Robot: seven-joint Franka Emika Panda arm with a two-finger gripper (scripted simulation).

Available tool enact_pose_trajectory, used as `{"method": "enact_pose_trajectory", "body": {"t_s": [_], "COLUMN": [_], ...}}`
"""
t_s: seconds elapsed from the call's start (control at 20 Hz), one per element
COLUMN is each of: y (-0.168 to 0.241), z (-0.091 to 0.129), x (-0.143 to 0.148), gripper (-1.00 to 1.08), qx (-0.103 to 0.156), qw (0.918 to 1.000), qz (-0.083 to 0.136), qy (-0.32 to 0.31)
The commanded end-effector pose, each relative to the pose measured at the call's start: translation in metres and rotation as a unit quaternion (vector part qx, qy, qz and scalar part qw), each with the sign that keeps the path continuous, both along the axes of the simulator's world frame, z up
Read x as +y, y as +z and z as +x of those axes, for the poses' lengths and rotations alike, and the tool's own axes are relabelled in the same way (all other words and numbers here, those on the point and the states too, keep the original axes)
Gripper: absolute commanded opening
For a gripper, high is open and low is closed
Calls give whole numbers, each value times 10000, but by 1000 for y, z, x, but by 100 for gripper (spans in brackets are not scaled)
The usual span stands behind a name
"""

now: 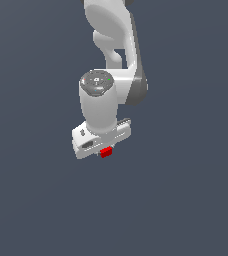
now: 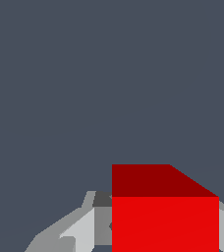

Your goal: Pick up the red cube and move it to a goal position.

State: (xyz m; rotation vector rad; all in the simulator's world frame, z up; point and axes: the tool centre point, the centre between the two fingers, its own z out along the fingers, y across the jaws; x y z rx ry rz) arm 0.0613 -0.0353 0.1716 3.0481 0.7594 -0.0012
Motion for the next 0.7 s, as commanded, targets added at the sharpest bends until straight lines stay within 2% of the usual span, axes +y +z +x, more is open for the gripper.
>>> {"method": "enact_pose_trajectory", "body": {"t_s": [0.0, 0.35, 0.65], "y": [29, 105, 149], "z": [-5, -15, -20], "x": [-7, -27, -38], "gripper": [-100, -100, -100], "qx": [-3, -3, -3], "qw": [10000, 10000, 10000], "qz": [1, 4, 4], "qy": [3, 4, 4]}}
